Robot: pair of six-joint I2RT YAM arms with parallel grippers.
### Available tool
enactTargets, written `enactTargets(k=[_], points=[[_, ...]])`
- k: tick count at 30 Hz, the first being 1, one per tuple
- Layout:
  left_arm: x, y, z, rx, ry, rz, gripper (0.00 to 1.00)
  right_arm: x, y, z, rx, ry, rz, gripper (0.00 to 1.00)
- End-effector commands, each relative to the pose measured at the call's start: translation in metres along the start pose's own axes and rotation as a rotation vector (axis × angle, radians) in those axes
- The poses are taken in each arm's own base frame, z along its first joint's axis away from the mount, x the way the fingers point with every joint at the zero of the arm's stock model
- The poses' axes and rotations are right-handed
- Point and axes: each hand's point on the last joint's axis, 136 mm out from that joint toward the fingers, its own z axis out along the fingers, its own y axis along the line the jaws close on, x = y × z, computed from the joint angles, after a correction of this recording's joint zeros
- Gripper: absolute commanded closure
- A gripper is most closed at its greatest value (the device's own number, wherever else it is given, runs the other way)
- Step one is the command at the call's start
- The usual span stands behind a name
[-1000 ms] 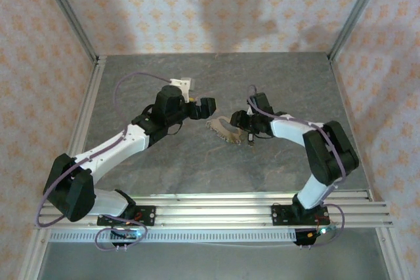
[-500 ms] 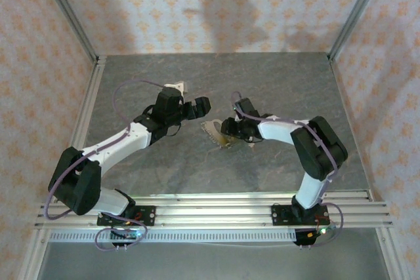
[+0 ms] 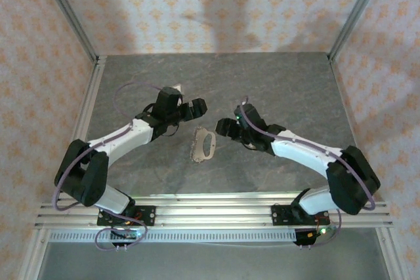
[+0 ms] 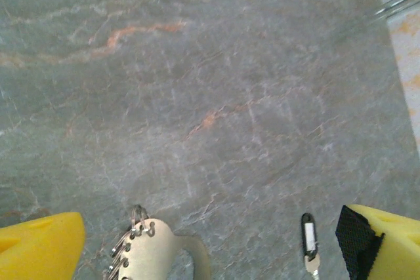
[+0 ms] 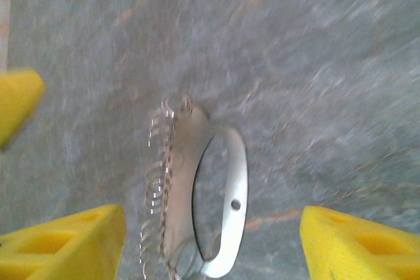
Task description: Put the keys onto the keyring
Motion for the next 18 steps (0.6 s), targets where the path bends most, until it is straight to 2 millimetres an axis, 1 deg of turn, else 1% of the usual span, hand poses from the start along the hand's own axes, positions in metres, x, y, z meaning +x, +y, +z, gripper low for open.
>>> enactTargets(k=[1, 3, 4, 7, 10, 14, 18], points=[[0.009, 0.007, 0.014, -0.020, 0.063, -0.014, 0.00, -0.001, -0.033, -0.002, 0.160, -0.017, -0.037, 0.28], [0.017, 0.011, 0.024, -0.023, 0.092, -0.027, 0.00, 0.000, -0.037, 0.000, 0.153, -0.026, -0.043, 0.22], [0.020, 0.012, 0.029, -0.018, 0.104, -0.035, 0.00, 0.001, -0.040, 0.001, 0.148, -0.028, -0.040, 0.16], [0.029, 0.015, 0.041, -0.014, 0.140, -0.056, 0.00, 0.003, -0.042, 0.003, 0.129, -0.029, -0.044, 0.15], [0.036, 0.011, 0.051, 0.009, 0.164, -0.066, 0.00, 0.007, -0.047, 0.005, 0.140, -0.015, -0.047, 0.15], [0.046, -0.005, 0.067, 0.038, 0.206, -0.055, 0.00, 0.014, -0.047, 0.008, 0.118, 0.004, -0.040, 0.19], [0.057, -0.031, 0.088, 0.090, 0.253, -0.046, 0.00, 0.020, -0.043, 0.007, 0.080, 0.026, -0.031, 0.21]])
